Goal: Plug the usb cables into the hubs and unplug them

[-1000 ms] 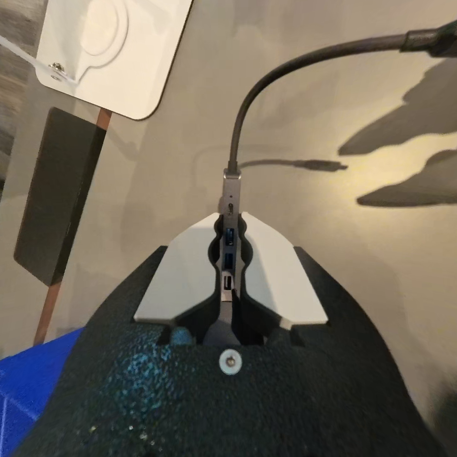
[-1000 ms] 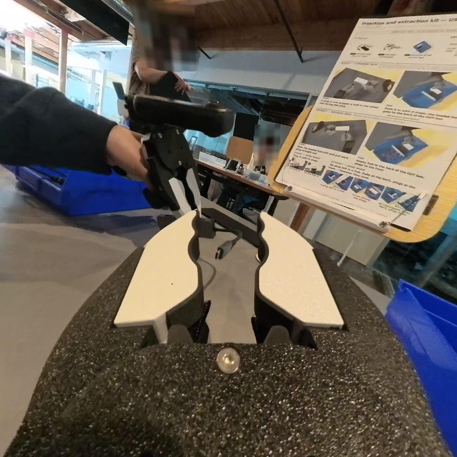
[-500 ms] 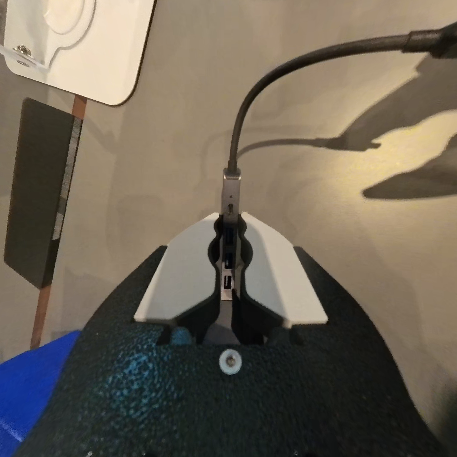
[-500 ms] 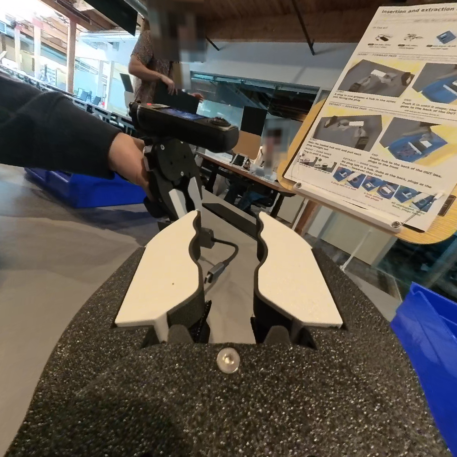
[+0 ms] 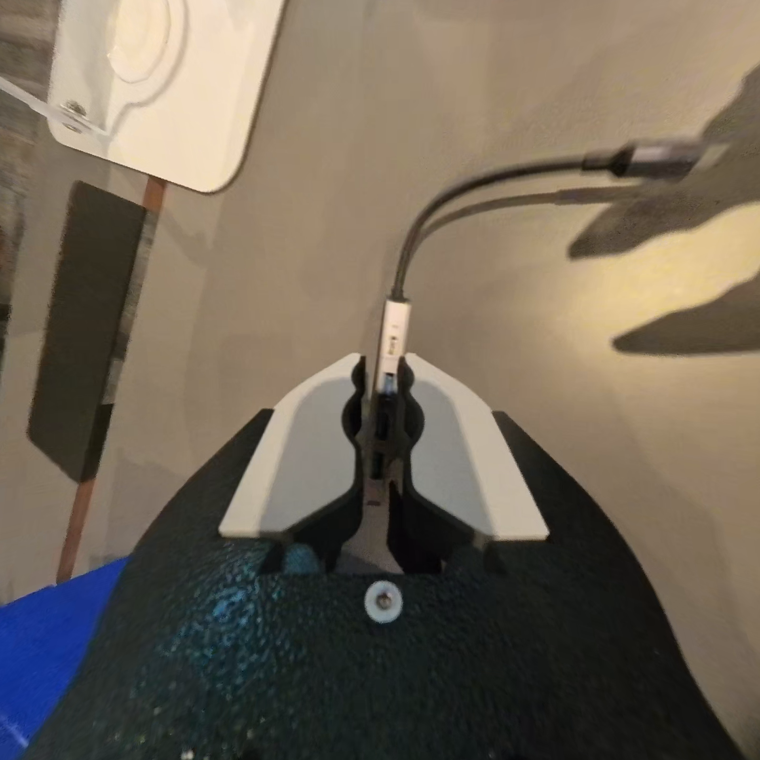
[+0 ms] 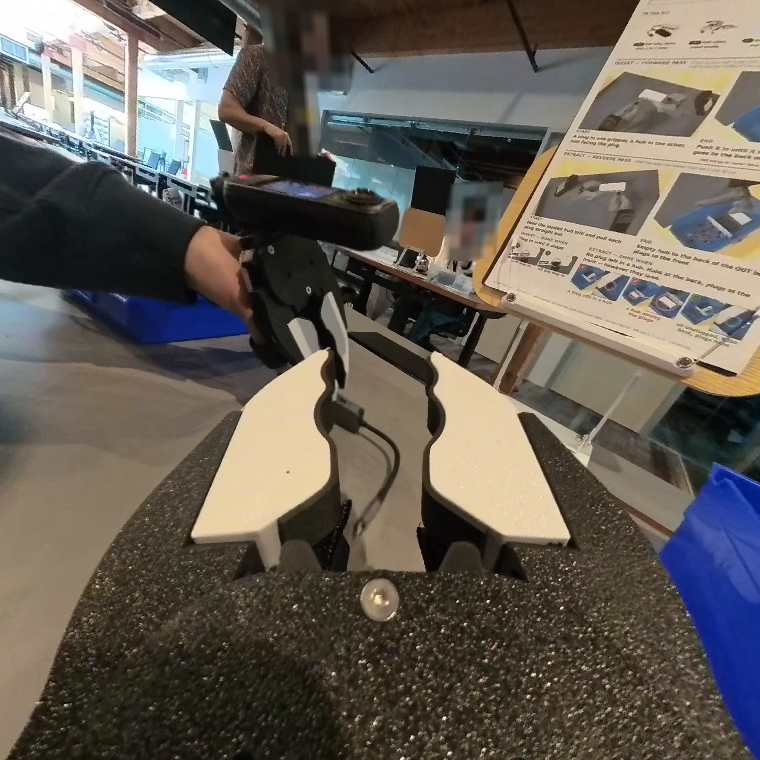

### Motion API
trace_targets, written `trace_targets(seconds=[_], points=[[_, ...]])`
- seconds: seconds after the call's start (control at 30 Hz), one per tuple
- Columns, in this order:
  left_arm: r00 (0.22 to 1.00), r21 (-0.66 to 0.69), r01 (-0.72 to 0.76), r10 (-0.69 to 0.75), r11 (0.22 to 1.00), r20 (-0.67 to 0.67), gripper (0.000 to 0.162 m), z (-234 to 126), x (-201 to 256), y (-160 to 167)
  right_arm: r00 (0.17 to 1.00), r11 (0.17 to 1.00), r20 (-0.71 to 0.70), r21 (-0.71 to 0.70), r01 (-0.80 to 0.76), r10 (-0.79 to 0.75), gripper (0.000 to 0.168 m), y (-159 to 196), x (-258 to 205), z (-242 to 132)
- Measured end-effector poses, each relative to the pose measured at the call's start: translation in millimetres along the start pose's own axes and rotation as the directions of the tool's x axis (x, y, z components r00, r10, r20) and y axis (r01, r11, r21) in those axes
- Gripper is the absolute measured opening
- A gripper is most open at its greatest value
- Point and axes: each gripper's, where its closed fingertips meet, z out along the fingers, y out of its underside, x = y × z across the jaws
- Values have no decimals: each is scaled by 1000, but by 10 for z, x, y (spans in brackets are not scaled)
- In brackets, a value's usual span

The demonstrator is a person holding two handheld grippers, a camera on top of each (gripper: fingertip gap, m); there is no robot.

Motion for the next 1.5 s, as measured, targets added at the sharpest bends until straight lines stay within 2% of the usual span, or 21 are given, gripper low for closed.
trace_targets(seconds=[0.07,0.1,0.23,0.33,0.43,0.53,0.63,0.73,0.8,0.9,1.03,1.2,1.37,1.5], points=[[998,35,-1,-1,999,68,30,-55,-96,-68,1000,1000,-1,0,-3,3,42,0,-1,1],[995,46,-13,8,999,104,32,-95,-147,-92,1000,1000,-6,1,-4,4,43,1,4,1],[977,141,-51,20,989,213,28,-439,-301,-202,1000,1000,-7,1,-5,5,43,8,1,4],[955,163,-40,-11,986,298,26,-870,-487,-88,1000,1000,-6,0,-5,5,43,11,0,5],[925,134,26,-75,991,373,22,-1326,-726,289,1000,1000,4,-1,-15,15,42,19,-14,9],[889,78,71,-98,994,448,4,-1709,-954,854,1000,1000,11,-4,-20,20,42,27,-34,16],[858,-63,182,-127,981,498,13,-1920,-1114,1604,1000,1000,17,-12,-12,13,42,47,-51,25],[870,-222,382,-268,897,413,18,-1914,-970,2311,1000,1000,24,-21,-15,15,42,73,-65,33],[855,-273,490,-397,828,332,18,-1839,-806,2571,999,1000,28,-24,-18,18,42,84,-71,37],[838,-316,522,-406,792,366,12,-1780,-821,2824,999,999,32,-26,-19,20,41,94,-78,41],[849,-397,520,-406,757,338,9,-1618,-728,2965,999,999,37,-32,-21,23,40,108,-82,44],[874,-516,480,-337,709,350,9,-1500,-711,3141,999,999,38,-31,-23,24,40,106,-84,45],[874,-543,483,-345,687,341,1,-1446,-711,3188,999,999,48,-36,-22,24,39,116,-104,49],[900,-577,432,-291,693,324,0,-1440,-707,3204,998,999,53,-38,-20,22,39,121,-118,53]])
